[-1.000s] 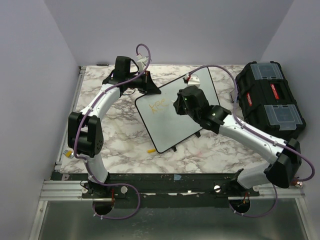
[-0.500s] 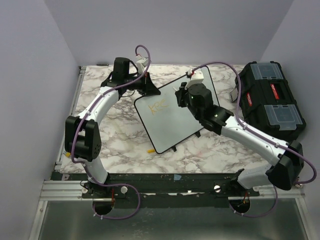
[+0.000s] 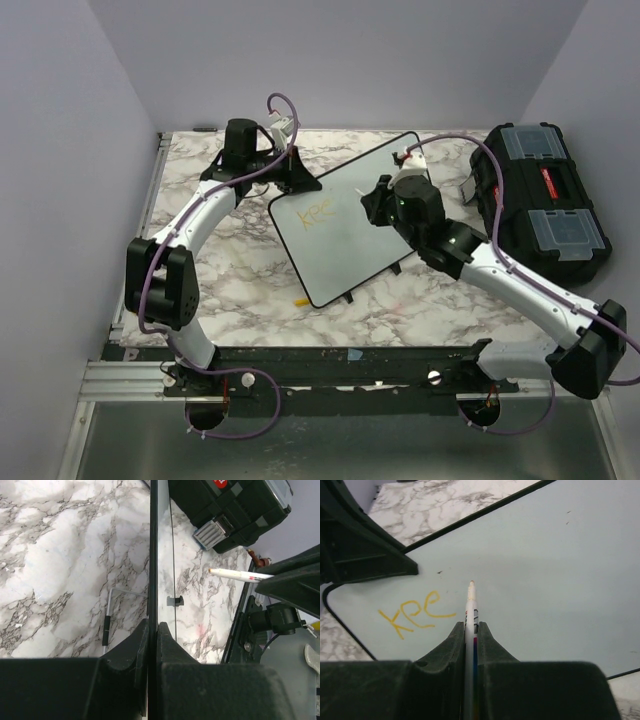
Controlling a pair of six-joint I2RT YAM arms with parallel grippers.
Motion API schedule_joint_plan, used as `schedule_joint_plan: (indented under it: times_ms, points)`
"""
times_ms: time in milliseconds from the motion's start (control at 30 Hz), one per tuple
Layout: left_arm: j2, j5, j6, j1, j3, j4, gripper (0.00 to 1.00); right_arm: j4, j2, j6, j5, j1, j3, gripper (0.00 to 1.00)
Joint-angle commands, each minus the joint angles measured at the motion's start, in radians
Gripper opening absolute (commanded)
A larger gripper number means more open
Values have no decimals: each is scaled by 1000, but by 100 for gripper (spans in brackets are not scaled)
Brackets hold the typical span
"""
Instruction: Write a sentence on the whiteboard
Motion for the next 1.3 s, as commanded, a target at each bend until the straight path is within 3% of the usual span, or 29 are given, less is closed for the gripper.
schedule_joint_plan:
  times_ms: [0, 467, 967, 1267]
  points:
    - [-49, 23, 33, -39, -51, 129, 0, -106, -86, 98, -138, 2, 20, 1]
    - [-55, -65, 109, -95, -43, 27, 0, -262, -218, 108, -201, 2, 13, 1]
    - [-44, -125, 157, -95, -58, -7, 0, -183, -148, -63, -228, 2, 16, 1]
    - [-41, -119, 159, -95, -66, 4, 0, -97, -70, -62, -240, 2, 15, 1]
